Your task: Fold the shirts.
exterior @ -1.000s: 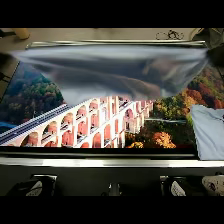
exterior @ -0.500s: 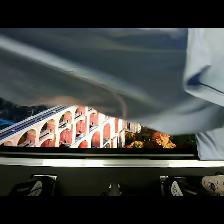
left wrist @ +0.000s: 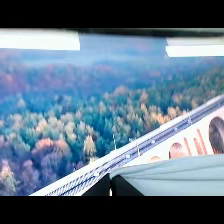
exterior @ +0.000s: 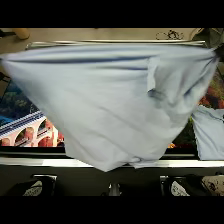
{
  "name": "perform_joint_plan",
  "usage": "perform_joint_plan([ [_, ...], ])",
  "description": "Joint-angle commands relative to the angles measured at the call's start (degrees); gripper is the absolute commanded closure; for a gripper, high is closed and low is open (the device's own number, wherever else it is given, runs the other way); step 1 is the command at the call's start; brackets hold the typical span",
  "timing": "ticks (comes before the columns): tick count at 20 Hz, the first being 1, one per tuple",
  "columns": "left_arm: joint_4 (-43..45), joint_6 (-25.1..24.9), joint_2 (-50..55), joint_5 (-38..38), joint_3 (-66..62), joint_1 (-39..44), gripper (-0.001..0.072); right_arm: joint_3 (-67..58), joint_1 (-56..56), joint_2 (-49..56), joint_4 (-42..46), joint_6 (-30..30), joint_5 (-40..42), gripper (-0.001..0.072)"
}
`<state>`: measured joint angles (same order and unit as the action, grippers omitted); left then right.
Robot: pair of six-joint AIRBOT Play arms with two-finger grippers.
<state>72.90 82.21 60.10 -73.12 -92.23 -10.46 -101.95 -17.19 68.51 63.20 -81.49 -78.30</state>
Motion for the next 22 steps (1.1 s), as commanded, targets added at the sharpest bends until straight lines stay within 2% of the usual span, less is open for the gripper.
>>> perform_joint_plan([
  [1, 0.81, -1.49, 11.50, 5.20, 8.00, 1.79, 0.0683, 1.27, 3.80, 16.57, 2.16, -1.88, -0.42, 0.0697],
  [4, 0.74, -1.01, 23.15, 10.58, 6.56, 3.43, 0.0682, 1.25, 8.70, 28.63, 1.68, -7.45, 10.95, 0.0696],
  [6, 0.35, 2.14, 29.09, 13.33, 4.24, 3.52, 0.0682, 1.25, 11.04, 33.66, 0.26, -10.32, 18.03, 0.0696],
  [7, -0.46, 3.89, 31.50, 14.69, 3.28, 3.52, 0.0681, 1.25, 11.82, 35.30, -0.87, -11.02, 20.26, 0.0696],
  [9, -4.09, 4.35, 34.62, 16.41, 2.97, 3.52, 0.0681, 1.25, 13.18, 37.51, -1.46, -11.04, 21.81, 0.0696],
  [11, -6.93, 3.72, 36.04, 15.02, 2.95, 3.52, 0.0682, 0.94, 12.94, 37.66, -1.44, -10.10, 19.28, 0.0696],
  [12, -6.93, 1.99, 35.85, 12.50, 2.84, 3.52, 0.0681, 0.22, 12.26, 37.13, -1.03, -7.96, 15.32, 0.0696],
  [13, -6.91, -0.39, 35.34, 7.72, 2.62, 3.39, 0.0681, -0.63, 11.26, 36.20, 0.35, -6.25, 9.22, 0.0696],
  [16, -6.01, -0.85, 35.01, -9.62, 4.02, 3.72, 0.0682, 0.31, 9.42, 33.90, 11.89, -6.60, -11.39, 0.0696],
  [17, -5.35, -0.76, 35.01, -11.61, 6.29, 4.20, 0.0682, 2.45, 9.44, 33.92, 14.75, -7.30, -13.77, 0.0696],
  [21, -5.81, 1.81, 35.93, -7.82, 16.79, 6.73, 0.0676, 13.20, 11.32, 33.92, 10.91, -10.73, -4.33, 0.0695],
  [22, -6.88, 1.77, 36.00, -6.91, 17.31, 7.13, 0.0595, 13.18, 11.82, 33.88, 10.88, -11.65, -3.28, 0.0638],
])
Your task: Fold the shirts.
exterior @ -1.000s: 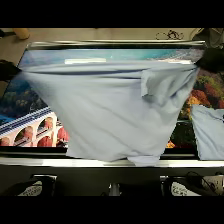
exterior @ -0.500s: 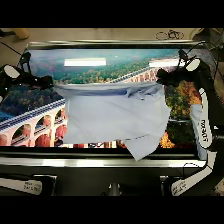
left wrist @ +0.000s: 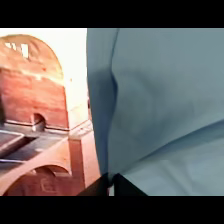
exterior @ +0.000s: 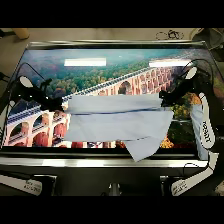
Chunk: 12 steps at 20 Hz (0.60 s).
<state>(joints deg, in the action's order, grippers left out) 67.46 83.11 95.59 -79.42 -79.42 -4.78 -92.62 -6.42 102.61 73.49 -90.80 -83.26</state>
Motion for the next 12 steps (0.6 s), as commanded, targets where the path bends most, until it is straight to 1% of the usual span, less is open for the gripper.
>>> perform_joint_plan([
  [1, -2.75, 0.90, 0.31, -0.74, 3.98, 1.53, 0.0379, 3.02, 1.03, -0.61, -0.09, -2.82, 2.21, 0.0418],
  [2, -3.41, 0.85, -0.20, -1.33, 3.02, 1.27, 0.0186, 1.53, 0.72, -1.51, -0.63, -2.51, 0.28, 0.0272],
  [3, -3.37, 0.81, -0.96, -2.71, 1.66, 0.74, 0.0150, 0.04, 0.00, -2.73, -0.35, -1.46, -2.60, 0.0246],
  [4, -3.30, 0.79, -2.03, -4.26, 0.87, -0.15, 0.0150, -0.55, -1.29, -4.39, 0.24, -0.26, -5.57, 0.0223],
  [6, -2.73, 0.87, -5.16, -5.68, 2.40, -2.12, 0.0152, 0.66, -5.42, -7.85, 0.66, 0.07, -10.67, 0.0225],
  [7, -2.73, 0.83, -7.32, -5.49, 5.27, -2.80, 0.0154, 3.19, -7.32, -9.79, 0.68, 0.24, -11.43, 0.0227],
  [8, -2.75, 0.74, -9.94, -4.39, 9.73, -3.15, 0.0156, 7.76, -8.85, -12.59, 0.66, 0.59, -10.45, 0.0230],
  [10, -2.99, 0.50, -16.17, 0.33, 22.69, -2.99, 0.0166, 19.21, -9.49, -18.67, 0.74, 2.32, -5.68, 0.0232],
  [12, -5.68, -1.11, -21.51, 5.51, 34.47, -3.02, 0.0167, 28.46, -9.49, -23.12, -0.72, 3.87, -0.96, 0.0233],
])
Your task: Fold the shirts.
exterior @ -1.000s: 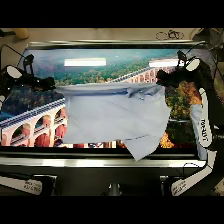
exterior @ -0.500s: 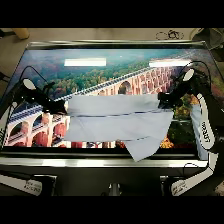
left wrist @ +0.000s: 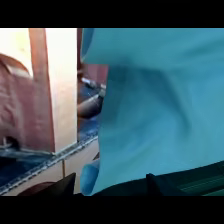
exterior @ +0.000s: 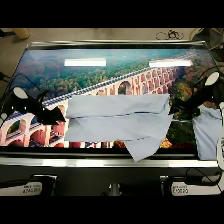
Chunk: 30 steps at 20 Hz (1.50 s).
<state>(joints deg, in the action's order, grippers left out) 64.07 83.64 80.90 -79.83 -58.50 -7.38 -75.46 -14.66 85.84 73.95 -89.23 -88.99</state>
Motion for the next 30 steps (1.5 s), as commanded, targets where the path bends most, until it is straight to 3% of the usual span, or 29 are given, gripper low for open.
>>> perform_joint_plan([
  [1, -3.87, -2.73, -8.63, 8.00, 17.40, -0.42, 0.0167, 14.12, -1.25, -7.58, -1.38, 2.54, 6.14, 0.0233],
  [7, -7.65, -2.64, -9.79, 16.35, 22.60, 0.94, 0.0168, 18.34, -1.25, -9.35, -1.44, 3.93, 6.71, 0.0253],
  [8, -7.74, -2.58, -9.70, 17.44, 22.60, 1.75, 0.0169, 18.58, -1.25, -9.66, -1.99, 5.75, 6.49, 0.0204],
  [10, -8.24, -0.94, -9.44, 19.06, 22.60, 3.39, 0.0172, 20.94, -1.22, -11.21, -4.46, 6.69, 7.23, 0.0186],
  [11, -8.61, -0.92, -9.27, 19.34, 22.60, 4.22, 0.0222, 23.12, -1.14, -12.24, -5.79, 7.28, 7.91, 0.0179],
  [13, -8.63, -0.96, -9.16, 19.34, 22.58, 5.20, 0.0581, 28.89, 0.00, -14.47, -6.97, 7.98, 8.98, 0.0179],
  [14, -8.61, -1.11, -9.18, 19.28, 22.47, 5.27, 0.0681, 32.02, 1.18, -15.63, -6.80, 8.28, 9.79, 0.0179],
  [22, -8.59, -1.40, -10.71, 17.77, 22.40, 5.20, 0.0682, 43.17, 5.01, -16.92, -9.07, 8.46, 20.59, 0.0188],
  [24, -8.59, -1.40, -10.84, 17.77, 22.40, 5.20, 0.0682, 44.44, 5.01, -16.92, -11.02, 7.76, 26.03, 0.0318],
  [25, -8.59, -1.42, -10.97, 17.79, 22.40, 5.20, 0.0682, 44.85, 5.01, -16.92, -11.98, 7.17, 27.61, 0.0460],
  [26, -8.59, -1.70, -11.13, 17.81, 22.40, 5.20, 0.0682, 44.83, 4.98, -16.92, -12.31, 6.91, 27.74, 0.0669],
  [30, -8.44, -7.67, -13.97, 15.76, 19.02, 4.17, 0.0683, 37.27, 4.98, -19.85, -11.43, 11.54, 22.47, 0.0698],
])
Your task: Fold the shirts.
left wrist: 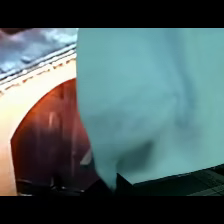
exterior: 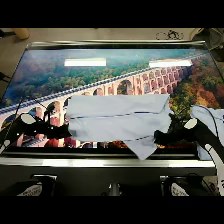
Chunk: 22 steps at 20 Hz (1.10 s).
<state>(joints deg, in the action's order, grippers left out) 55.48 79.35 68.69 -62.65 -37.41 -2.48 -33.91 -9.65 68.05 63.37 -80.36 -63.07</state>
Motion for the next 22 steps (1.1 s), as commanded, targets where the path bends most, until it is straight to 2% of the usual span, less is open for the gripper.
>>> perform_joint_plan([
  [1, 0.20, -3.37, -3.23, -2.36, -4.44, -1.75, 0.0684, -8.85, -0.02, -3.91, 0.28, 2.58, -4.33, 0.0699],
  [4, 0.22, -2.54, -4.63, -6.01, -12.90, -4.74, 0.0686, -22.99, -0.02, -4.76, 3.54, -1.81, -1.68, 0.0698],
  [6, 0.17, -1.64, -2.25, -2.43, -17.86, -5.05, 0.0686, -29.42, -0.02, -0.48, 3.28, -2.75, 4.42, 0.0698],
  [9, -0.02, 1.11, 8.50, 1.66, -26.73, -5.03, 0.0685, -39.39, 0.00, 11.67, 2.75, -4.26, 8.63, 0.0698],
  [12, -0.07, 4.11, 22.40, 1.51, -37.77, -4.52, 0.0684, -48.04, 0.00, 24.09, -4.35, -4.66, 10.25, 0.0697],
  [15, -1.77, 4.90, 33.24, 1.20, -47.08, -3.17, 0.0681, -49.99, 0.00, 31.91, -10.05, -4.83, 11.34, 0.0695],
  [16, -2.69, 4.90, 35.91, 1.25, -49.03, -2.73, 0.0669, -49.99, 0.00, 33.83, -9.81, -6.03, 10.40, 0.0695],
  [17, -4.09, 4.92, 37.81, 1.22, -50.42, -2.43, 0.0533, -49.99, 0.00, 35.10, -9.81, -6.21, 9.40, 0.0681],
  [18, -6.27, 4.90, 38.97, 1.16, -51.23, -2.45, 0.0239, -49.99, -0.02, 35.58, -9.79, -5.68, 8.94, 0.0511],
  [19, -7.39, 4.85, 39.10, 1.01, -51.69, -2.67, 0.0075, -50.34, -0.33, 35.28, -9.79, -3.91, 8.00, 0.0180],
  [20, -7.32, 4.61, 38.75, -0.11, -52.70, -3.32, 0.0065, -51.47, -1.20, 34.49, -9.29, -0.07, 5.09, 0.0017],
  [22, -7.32, 4.66, 37.48, -4.79, -55.47, -5.62, 0.0065, -53.27, -3.91, 32.35, -1.92, 1.42, 0.48, -0.0006],
])
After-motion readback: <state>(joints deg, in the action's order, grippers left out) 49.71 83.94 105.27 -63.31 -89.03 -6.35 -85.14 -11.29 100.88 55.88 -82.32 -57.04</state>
